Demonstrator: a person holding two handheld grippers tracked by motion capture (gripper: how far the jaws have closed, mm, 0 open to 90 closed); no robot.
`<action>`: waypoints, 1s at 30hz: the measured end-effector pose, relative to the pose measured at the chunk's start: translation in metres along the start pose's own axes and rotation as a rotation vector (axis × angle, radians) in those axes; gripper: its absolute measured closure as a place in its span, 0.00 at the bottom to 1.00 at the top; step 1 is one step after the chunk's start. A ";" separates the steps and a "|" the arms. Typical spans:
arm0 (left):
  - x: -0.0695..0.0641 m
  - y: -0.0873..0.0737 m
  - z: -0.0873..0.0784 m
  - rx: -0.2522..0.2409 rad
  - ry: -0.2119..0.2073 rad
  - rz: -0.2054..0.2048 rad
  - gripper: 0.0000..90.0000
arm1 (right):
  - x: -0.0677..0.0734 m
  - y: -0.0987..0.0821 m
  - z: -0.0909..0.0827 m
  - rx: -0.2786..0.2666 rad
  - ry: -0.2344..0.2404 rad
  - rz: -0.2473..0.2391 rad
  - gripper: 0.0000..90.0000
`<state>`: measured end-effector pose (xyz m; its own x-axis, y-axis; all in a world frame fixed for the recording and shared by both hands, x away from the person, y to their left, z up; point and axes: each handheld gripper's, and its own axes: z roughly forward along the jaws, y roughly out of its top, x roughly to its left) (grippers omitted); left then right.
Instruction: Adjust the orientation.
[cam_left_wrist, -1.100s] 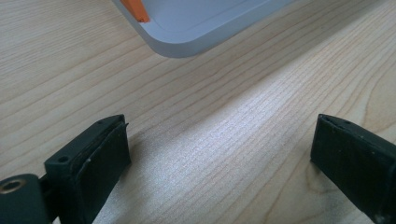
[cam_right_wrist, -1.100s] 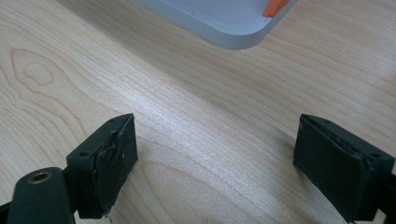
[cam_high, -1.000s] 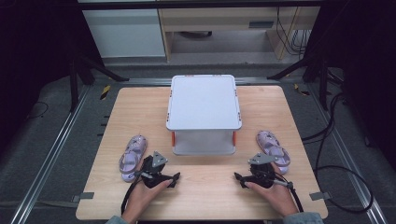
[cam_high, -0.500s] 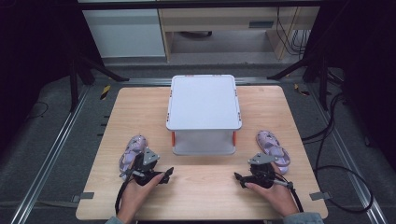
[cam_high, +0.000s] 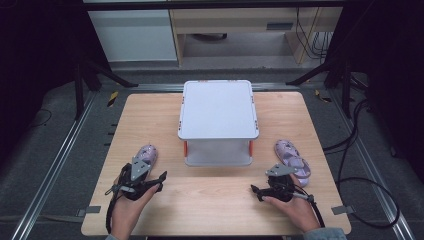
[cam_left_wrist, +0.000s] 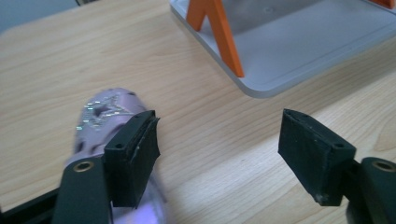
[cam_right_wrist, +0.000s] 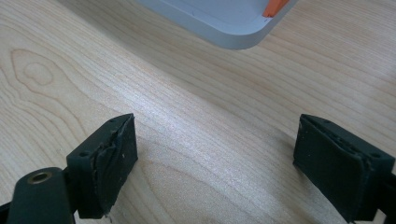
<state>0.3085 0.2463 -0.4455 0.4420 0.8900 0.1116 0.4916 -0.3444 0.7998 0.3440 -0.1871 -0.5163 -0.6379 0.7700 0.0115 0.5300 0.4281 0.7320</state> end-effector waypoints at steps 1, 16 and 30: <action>0.001 0.000 -0.003 -0.002 0.009 0.002 0.33 | 0.000 0.000 0.000 0.000 0.000 0.000 0.15; 0.021 -0.019 -0.005 0.062 0.055 -0.041 0.44 | 0.000 0.000 0.000 0.000 0.000 0.000 0.15; 0.037 -0.024 0.026 0.134 0.018 -0.075 0.72 | 0.000 0.000 0.000 0.000 0.000 0.000 0.15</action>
<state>0.3328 0.2800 -0.4753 0.3871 0.9197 0.0660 0.6191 -0.3123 0.7205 0.3440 -0.1871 -0.5163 -0.6380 0.7699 0.0119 0.5300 0.4279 0.7322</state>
